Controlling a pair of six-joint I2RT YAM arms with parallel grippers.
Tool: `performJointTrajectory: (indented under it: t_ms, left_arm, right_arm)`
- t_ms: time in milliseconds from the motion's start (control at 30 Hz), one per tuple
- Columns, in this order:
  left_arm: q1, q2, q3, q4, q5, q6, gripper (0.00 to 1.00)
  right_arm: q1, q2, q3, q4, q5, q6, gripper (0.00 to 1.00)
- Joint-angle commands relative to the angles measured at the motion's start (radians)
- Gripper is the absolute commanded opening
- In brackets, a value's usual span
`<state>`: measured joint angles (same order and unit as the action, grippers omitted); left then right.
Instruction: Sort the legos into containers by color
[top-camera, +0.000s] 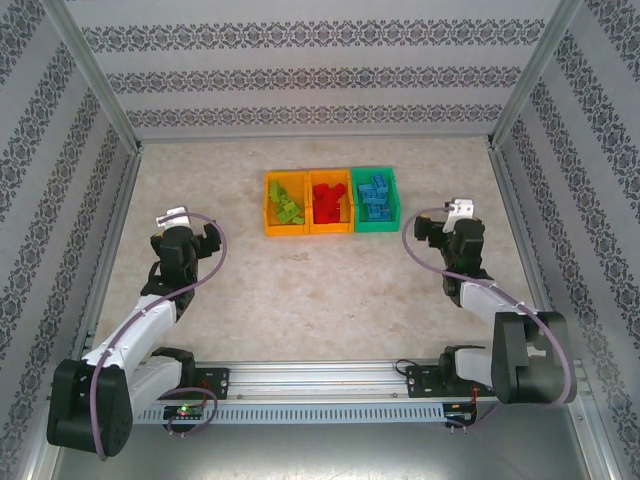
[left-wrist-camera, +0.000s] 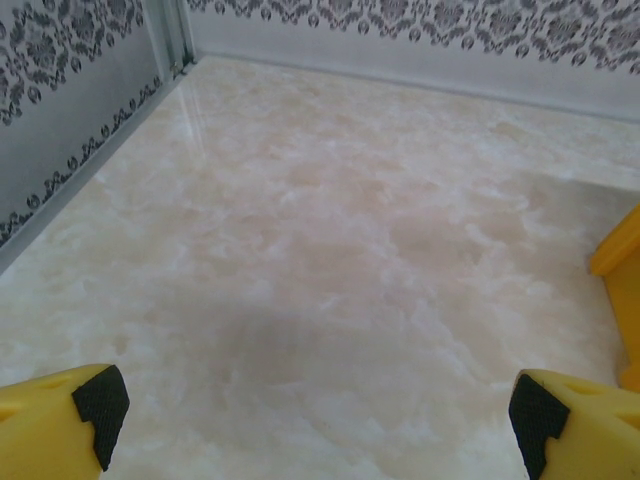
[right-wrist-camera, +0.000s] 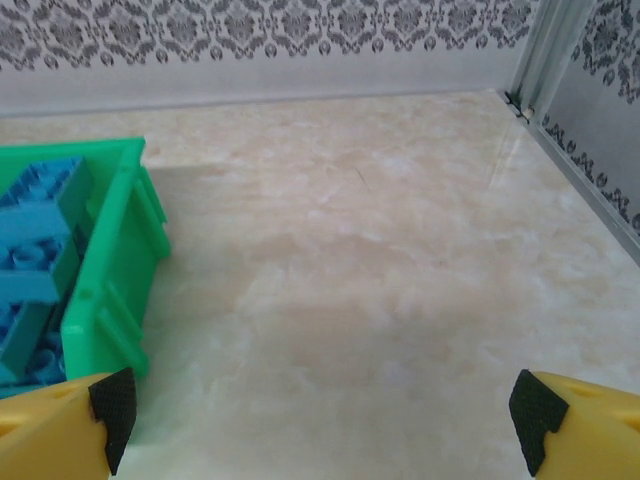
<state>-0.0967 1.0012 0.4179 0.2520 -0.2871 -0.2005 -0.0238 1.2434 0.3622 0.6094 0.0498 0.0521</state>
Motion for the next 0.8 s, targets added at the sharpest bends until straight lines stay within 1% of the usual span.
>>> performJointTrajectory:
  t_ms: [0, 67, 167, 233, 267, 333, 367, 400, 433, 500, 533, 600, 633, 667, 767]
  left_arm:
    - [0.018, 0.035, -0.028, 0.158, 0.019, 0.068, 1.00]
    - [0.020, 0.097, -0.019, 0.199, 0.019, 0.102, 1.00]
    - [0.022, 0.185, -0.004, 0.245, 0.016, 0.138, 1.00]
    - [0.026, 0.236, -0.019, 0.337, 0.042, 0.140, 0.99]
    - [0.029, 0.261, -0.022, 0.368, 0.056, 0.142, 1.00]
    - [0.033, 0.318, -0.003, 0.382, 0.077, 0.169, 1.00]
    - [0.034, 0.343, 0.000, 0.398, 0.087, 0.176, 1.00]
    - [0.035, 0.377, -0.003, 0.429, 0.101, 0.188, 1.00]
    - [0.035, 0.409, -0.006, 0.475, 0.111, 0.198, 1.00]
    - [0.038, 0.470, -0.007, 0.524, 0.124, 0.203, 1.00]
    - [0.037, 0.508, -0.018, 0.576, 0.138, 0.206, 0.99]
    - [0.053, 0.561, -0.041, 0.662, 0.159, 0.196, 1.00]
    - [0.056, 0.569, -0.044, 0.673, 0.150, 0.189, 0.99]
    - [0.059, 0.553, -0.037, 0.629, 0.158, 0.184, 1.00]
    - [0.068, 0.559, -0.019, 0.607, 0.164, 0.175, 0.99]
  right_arm:
    - [-0.008, 0.011, -0.044, 0.105, 0.040, 0.003, 0.98]
    - [-0.007, 0.049, -0.052, 0.175, 0.019, 0.026, 0.98]
    - [0.007, 0.162, -0.041, 0.276, 0.028, 0.034, 0.98]
    - [0.027, 0.260, -0.025, 0.322, 0.024, 0.006, 0.98]
    - [0.040, 0.282, 0.008, 0.341, 0.020, -0.010, 0.98]
    - [0.056, 0.248, 0.021, 0.255, 0.025, -0.030, 0.98]
    - [0.056, 0.263, 0.007, 0.307, 0.020, -0.032, 0.98]
    - [0.056, 0.267, 0.011, 0.313, 0.019, -0.033, 0.98]
    - [0.055, 0.255, 0.029, 0.257, 0.006, -0.036, 0.98]
    - [0.047, 0.267, 0.023, 0.288, -0.010, -0.032, 0.98]
    - [0.047, 0.258, 0.027, 0.264, -0.011, -0.031, 0.98]
    - [0.047, 0.265, 0.024, 0.280, -0.011, -0.031, 0.98]
    - [0.047, 0.261, 0.027, 0.267, -0.010, -0.032, 0.98]
    - [0.047, 0.262, 0.027, 0.267, -0.010, -0.032, 0.98]
    - [0.047, 0.262, 0.026, 0.271, -0.009, -0.032, 0.98]
